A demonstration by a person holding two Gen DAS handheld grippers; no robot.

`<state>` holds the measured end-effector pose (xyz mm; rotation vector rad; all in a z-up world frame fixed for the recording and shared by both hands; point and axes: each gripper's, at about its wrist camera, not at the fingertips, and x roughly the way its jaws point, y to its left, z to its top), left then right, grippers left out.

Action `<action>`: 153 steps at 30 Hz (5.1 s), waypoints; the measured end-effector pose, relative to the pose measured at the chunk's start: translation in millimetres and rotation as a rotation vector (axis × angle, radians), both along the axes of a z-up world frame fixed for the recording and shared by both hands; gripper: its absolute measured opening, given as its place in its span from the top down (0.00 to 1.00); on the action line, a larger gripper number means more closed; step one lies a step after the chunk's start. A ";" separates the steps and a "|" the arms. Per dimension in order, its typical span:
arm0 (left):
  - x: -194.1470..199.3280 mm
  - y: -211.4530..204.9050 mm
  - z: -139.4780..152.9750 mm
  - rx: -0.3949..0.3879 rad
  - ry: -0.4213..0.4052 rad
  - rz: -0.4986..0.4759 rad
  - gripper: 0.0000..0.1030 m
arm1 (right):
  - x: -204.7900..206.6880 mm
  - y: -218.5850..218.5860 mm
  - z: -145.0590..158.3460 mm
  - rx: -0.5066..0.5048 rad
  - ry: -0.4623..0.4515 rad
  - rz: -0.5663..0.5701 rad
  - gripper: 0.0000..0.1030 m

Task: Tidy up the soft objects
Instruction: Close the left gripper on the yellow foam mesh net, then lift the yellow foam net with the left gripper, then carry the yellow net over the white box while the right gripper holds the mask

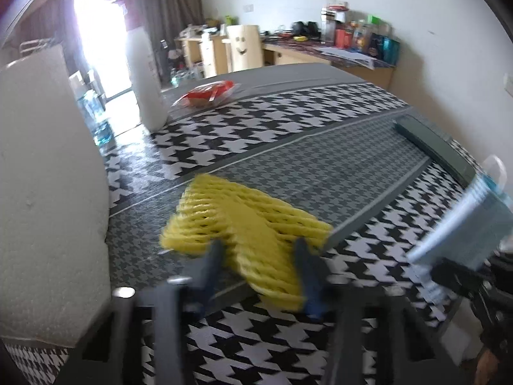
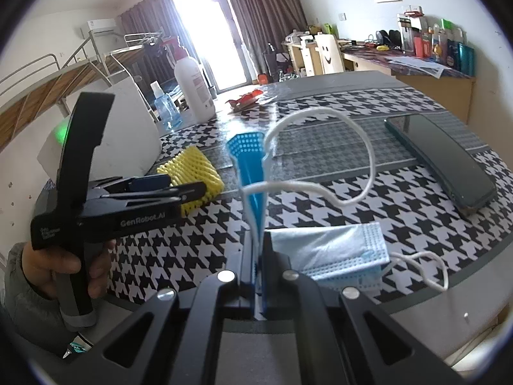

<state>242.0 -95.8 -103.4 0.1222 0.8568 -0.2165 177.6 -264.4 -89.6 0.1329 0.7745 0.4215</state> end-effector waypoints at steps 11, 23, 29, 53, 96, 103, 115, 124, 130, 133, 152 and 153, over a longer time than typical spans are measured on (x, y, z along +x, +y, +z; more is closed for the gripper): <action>-17.8 4.4 11.1 -0.142 -0.018 -0.119 0.85 | 5.7 13.1 8.0 -0.044 0.033 0.003 0.96; -49.9 15.2 40.2 -0.173 -0.109 -0.138 0.85 | -15.2 31.4 32.8 -0.073 -0.069 -0.029 0.96; -63.3 12.6 54.8 -0.172 -0.163 -0.151 0.85 | -16.4 32.3 40.8 -0.083 -0.086 -0.040 0.96; -92.1 28.7 77.5 -0.165 -0.254 -0.143 0.84 | -16.9 47.0 61.0 -0.095 -0.150 -0.054 0.96; -92.2 55.6 131.6 -0.151 -0.385 -0.086 0.84 | -15.6 58.0 110.4 -0.076 -0.293 -0.032 0.95; -88.0 64.5 141.8 -0.152 -0.408 -0.061 0.84 | -12.9 61.6 117.9 -0.074 -0.312 -0.019 0.95; -83.8 71.7 149.1 -0.145 -0.433 -0.033 0.84 | -11.0 66.8 129.9 -0.062 -0.354 0.006 0.95; -85.6 76.9 157.2 -0.150 -0.459 -0.025 0.84 | -9.5 72.0 135.7 -0.052 -0.375 0.031 0.95; -86.3 84.8 159.1 -0.140 -0.470 0.000 0.84 | -7.4 78.4 140.3 -0.049 -0.390 0.050 0.95; -88.2 85.2 160.5 -0.131 -0.475 0.011 0.84 | -4.1 81.0 141.2 -0.047 -0.393 0.061 0.95; -91.1 115.6 169.1 -0.094 -0.514 0.120 0.84 | 2.2 106.2 147.7 -0.016 -0.413 0.156 0.95; -91.7 117.0 169.3 -0.090 -0.517 0.129 0.84 | 2.4 107.4 147.9 -0.015 -0.413 0.162 0.95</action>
